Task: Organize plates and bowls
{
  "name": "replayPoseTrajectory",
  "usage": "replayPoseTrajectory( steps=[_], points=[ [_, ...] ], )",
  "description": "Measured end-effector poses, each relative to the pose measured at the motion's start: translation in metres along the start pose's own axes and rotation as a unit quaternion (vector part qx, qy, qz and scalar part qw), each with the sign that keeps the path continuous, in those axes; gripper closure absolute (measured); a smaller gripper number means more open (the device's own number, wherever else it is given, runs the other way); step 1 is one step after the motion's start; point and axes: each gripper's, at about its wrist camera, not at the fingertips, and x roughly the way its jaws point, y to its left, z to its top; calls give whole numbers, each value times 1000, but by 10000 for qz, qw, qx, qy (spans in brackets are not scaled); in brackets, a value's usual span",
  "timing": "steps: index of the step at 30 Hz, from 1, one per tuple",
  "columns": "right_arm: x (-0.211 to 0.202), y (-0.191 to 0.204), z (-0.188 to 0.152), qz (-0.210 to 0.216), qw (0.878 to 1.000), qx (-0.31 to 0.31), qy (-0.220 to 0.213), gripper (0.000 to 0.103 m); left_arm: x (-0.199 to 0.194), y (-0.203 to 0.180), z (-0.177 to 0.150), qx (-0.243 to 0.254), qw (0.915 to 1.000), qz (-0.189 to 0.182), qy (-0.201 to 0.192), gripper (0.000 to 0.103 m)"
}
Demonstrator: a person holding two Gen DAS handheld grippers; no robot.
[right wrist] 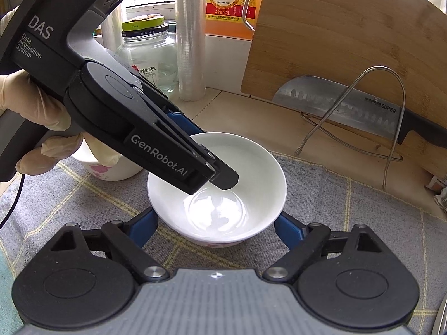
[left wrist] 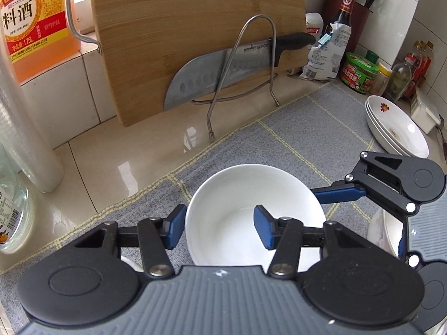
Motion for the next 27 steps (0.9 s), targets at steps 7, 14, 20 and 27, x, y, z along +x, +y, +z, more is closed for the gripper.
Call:
replayPoseTrajectory(
  steps=[7,14,20,27],
  points=[
    [0,-1,-1,30,10000,20,-4,11,3,0,1,-1,10000,-20,20,52],
    [-1,-1,-1,20,10000,30,6,12,2,-1,0,-3,10000,-40,22,52],
    [-10,2,0,2,10000,-53,-18,12,-4,-7,-1,11,10000,-9,-21,52],
    [-26,2,-2,17,9999,-90,-88,12,-20,-20,0,90,9999,24,-104,52]
  ],
)
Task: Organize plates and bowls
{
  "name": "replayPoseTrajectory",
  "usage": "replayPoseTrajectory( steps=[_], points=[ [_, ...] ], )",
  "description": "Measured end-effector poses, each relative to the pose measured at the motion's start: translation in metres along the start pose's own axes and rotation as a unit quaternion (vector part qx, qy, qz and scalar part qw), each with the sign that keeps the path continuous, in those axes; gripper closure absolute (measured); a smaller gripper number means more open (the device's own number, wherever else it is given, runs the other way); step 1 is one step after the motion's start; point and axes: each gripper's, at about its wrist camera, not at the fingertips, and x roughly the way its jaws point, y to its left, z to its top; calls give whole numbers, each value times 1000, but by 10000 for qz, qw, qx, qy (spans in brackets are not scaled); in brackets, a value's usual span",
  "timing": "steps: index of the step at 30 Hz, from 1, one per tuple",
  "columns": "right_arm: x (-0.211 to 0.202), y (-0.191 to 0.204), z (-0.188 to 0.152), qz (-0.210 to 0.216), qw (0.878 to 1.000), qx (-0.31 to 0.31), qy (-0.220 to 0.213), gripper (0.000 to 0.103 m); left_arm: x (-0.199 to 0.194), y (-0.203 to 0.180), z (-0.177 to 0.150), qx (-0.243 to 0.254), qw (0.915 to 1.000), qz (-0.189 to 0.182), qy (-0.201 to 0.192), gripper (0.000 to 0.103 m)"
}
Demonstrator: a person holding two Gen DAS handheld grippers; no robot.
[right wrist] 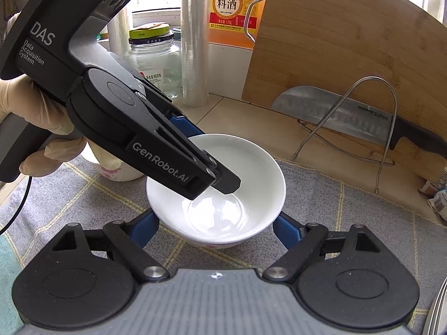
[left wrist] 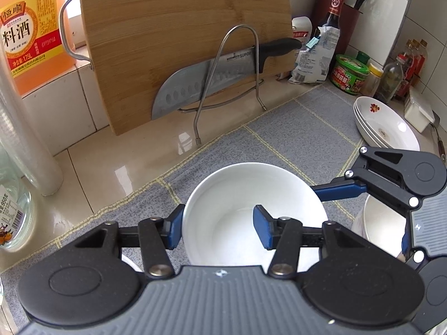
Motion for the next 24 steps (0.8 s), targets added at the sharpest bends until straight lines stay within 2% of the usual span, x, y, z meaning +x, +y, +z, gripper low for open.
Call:
replayPoseTrajectory(
  steps=[14,24],
  points=[
    [-43,0,-12,6,9999,0,-149,12,-28,-38,0,147,9998,59,-135,52],
    [-74,-6,-31,-179,9995,130,-245,12,-33,-76,4,387,9990,-31,-222,52]
  ],
)
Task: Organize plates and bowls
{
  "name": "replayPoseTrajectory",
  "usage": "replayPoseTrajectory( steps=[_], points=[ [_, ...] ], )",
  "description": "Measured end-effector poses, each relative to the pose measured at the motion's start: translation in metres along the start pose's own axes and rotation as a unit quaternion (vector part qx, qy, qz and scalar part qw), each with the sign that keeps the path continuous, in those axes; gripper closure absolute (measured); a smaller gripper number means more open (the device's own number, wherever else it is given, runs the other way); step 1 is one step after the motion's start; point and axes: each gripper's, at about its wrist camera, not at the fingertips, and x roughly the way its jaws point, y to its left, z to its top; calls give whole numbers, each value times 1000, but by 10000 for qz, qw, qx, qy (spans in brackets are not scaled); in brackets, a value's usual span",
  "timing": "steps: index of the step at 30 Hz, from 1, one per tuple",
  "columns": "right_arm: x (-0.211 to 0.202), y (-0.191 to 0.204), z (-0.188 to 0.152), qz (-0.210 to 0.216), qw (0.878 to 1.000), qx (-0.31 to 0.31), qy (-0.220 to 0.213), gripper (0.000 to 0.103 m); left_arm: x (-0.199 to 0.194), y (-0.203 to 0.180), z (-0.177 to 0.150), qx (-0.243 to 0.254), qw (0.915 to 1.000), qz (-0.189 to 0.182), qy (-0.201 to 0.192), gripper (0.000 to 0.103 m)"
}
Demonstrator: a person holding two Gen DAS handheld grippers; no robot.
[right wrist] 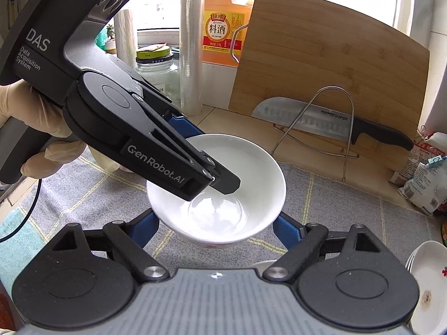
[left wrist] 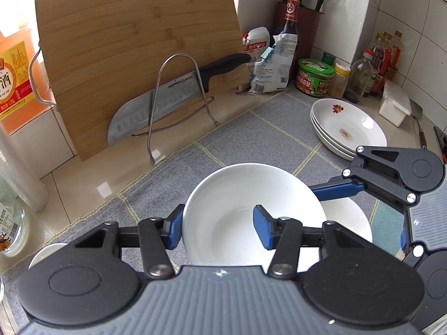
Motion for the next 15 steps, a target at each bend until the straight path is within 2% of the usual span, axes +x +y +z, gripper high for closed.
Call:
replayPoseTrajectory(
  steps=[15],
  points=[
    [-40,-19,-33,-299,9992,259,-2,12,9,-51,10,398,9988,-297,16,52]
  ],
)
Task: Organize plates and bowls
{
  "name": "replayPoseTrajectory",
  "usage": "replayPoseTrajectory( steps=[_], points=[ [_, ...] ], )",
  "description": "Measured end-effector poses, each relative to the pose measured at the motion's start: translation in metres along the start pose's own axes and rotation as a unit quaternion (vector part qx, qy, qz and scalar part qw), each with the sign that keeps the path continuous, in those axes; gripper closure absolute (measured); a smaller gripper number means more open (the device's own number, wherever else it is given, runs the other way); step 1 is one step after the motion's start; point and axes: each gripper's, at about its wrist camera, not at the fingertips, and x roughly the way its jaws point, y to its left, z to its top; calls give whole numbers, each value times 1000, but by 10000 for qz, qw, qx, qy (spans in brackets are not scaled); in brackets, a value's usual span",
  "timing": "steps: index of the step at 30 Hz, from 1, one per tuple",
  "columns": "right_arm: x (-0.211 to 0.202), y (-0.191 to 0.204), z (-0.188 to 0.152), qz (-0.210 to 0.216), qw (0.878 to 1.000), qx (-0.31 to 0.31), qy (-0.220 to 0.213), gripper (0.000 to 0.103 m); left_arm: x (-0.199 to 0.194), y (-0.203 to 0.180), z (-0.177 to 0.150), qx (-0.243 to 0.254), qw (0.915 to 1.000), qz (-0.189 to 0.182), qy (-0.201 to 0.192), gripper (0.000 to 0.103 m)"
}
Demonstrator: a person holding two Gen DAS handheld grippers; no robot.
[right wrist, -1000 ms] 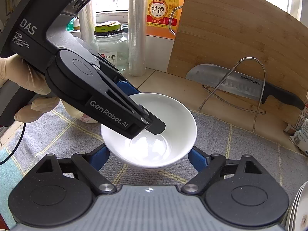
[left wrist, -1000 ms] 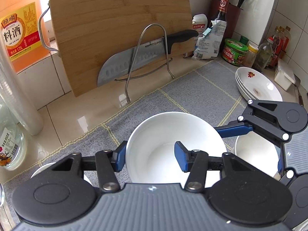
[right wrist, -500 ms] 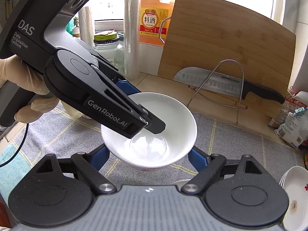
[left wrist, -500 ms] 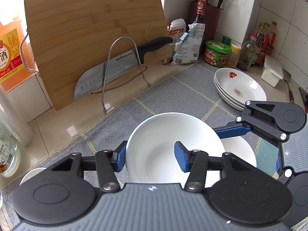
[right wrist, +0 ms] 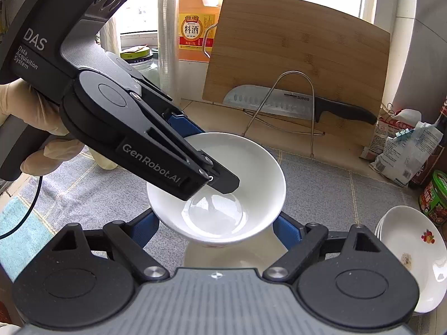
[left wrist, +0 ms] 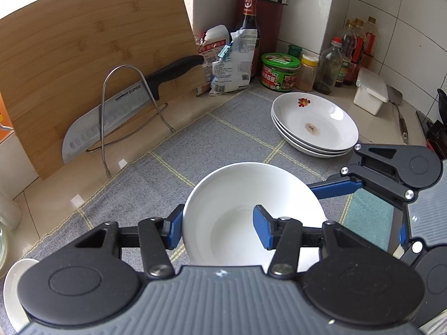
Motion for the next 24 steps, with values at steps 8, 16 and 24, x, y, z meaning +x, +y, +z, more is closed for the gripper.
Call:
replayPoseTrajectory(
  steps=[8,16,24],
  points=[
    [-11,-12,-14,-176,9996,192,59,12,14,-19,3,139,9997,-208,28,52],
    [-12,-19,-30,-240,9989,356,204,12,27,-32,-2,275,9990,-344,117,52],
    [-9,-21,-41,-188,9981,486,335,12,35,-39,-10,396,9984,-330,217,52]
  ],
)
